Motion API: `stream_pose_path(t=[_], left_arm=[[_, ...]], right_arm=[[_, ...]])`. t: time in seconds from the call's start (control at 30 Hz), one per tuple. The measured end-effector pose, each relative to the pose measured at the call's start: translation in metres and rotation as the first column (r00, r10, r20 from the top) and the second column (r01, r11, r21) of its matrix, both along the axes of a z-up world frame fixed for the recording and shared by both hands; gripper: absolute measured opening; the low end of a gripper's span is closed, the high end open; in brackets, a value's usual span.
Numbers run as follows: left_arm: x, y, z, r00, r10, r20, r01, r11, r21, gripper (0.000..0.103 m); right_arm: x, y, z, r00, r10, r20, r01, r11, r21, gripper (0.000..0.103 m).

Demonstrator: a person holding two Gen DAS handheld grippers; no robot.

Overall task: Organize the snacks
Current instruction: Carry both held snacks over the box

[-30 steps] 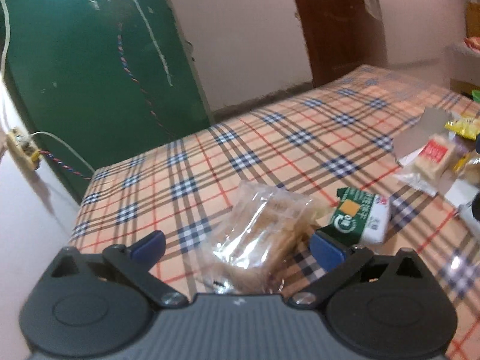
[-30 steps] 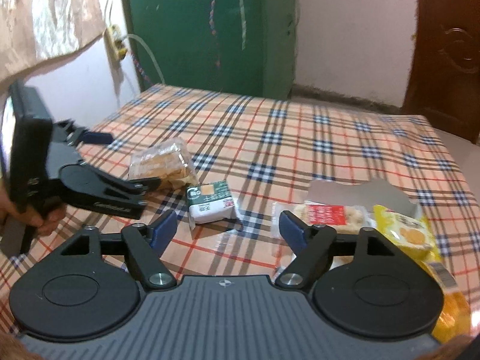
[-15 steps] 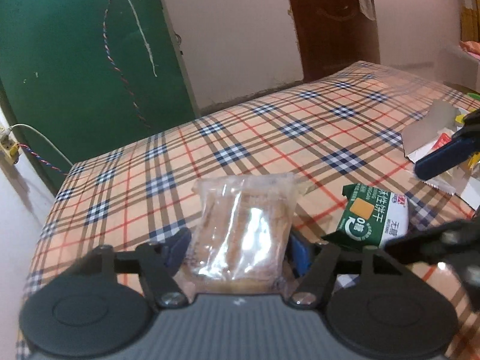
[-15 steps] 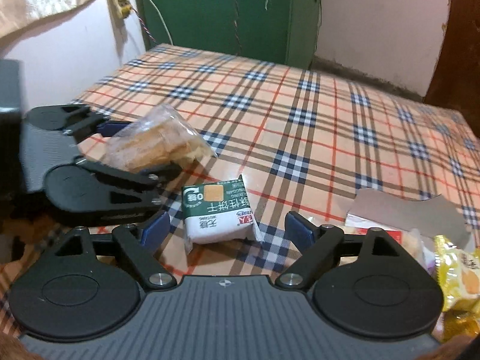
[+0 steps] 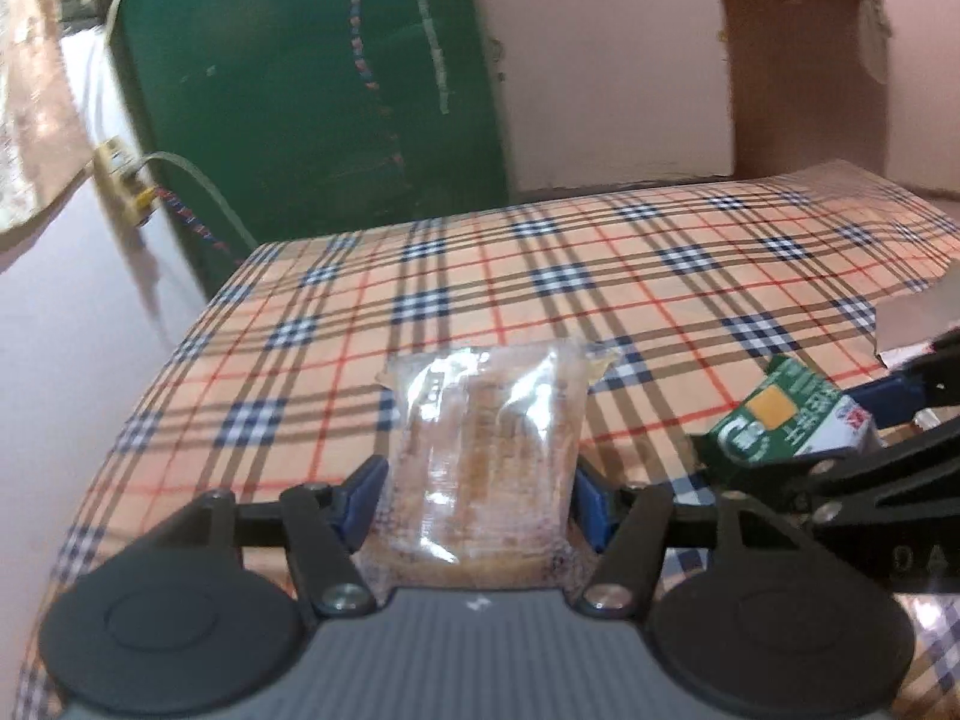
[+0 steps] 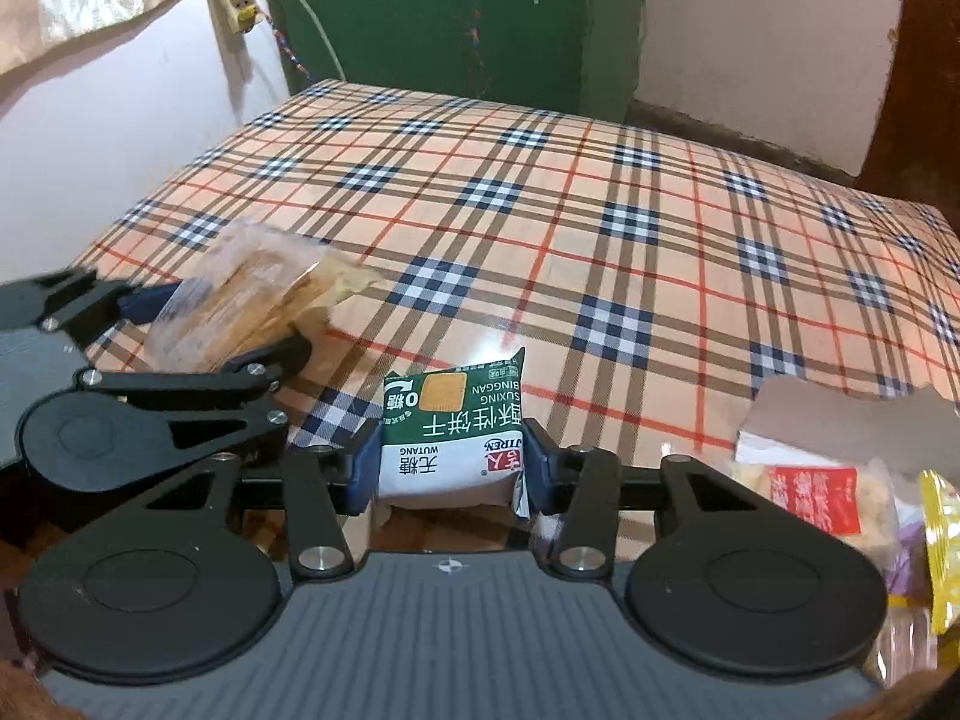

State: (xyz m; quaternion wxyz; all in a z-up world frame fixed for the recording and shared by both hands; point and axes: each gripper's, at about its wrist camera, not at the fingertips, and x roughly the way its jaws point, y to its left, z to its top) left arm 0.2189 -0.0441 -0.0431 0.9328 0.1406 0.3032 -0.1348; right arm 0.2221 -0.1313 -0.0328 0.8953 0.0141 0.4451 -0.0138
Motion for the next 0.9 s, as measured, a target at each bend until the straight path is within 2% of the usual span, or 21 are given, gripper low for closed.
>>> stream_pose_path(t=[0.13, 0.27, 0.33, 0.43, 0.57, 0.9], left_arm=[[-0.009, 0.006, 0.005, 0.996, 0.068, -0.05, -0.07, 0.997, -0.034, 0.062], [-0.026, 0.004, 0.013, 0.993, 0.112, -0.046, -0.113, 0.993, -0.014, 0.055], [-0.033, 0.005, 0.019, 0.992, 0.112, -0.058, -0.114, 0.993, -0.039, 0.054], [-0.048, 0.002, 0.026, 0.994, 0.111, -0.024, -0.112, 0.993, -0.028, 0.054], [-0.066, 0.006, 0.037, 0.992, 0.121, -0.027, -0.122, 0.991, -0.061, 0.054], [-0.123, 0.001, 0.073, 0.99, 0.134, 0.03, -0.132, 0.988, -0.075, 0.053]], right_arm=[[-0.017, 0.002, 0.013, 1.0, -0.015, 0.023, 0.015, 1.0, 0.007, 0.056], [-0.036, 0.005, 0.032, 0.998, -0.015, 0.06, 0.016, 1.0, -0.01, 0.056], [-0.044, 0.005, 0.041, 0.997, -0.018, 0.073, 0.019, 1.0, -0.009, 0.056], [-0.059, 0.005, 0.051, 0.996, -0.027, 0.087, 0.028, 1.0, -0.008, 0.056], [-0.082, 0.005, 0.064, 0.994, -0.032, 0.105, 0.033, 0.999, -0.004, 0.056], [-0.14, 0.014, 0.1, 0.985, -0.036, 0.166, 0.037, 0.999, -0.005, 0.056]])
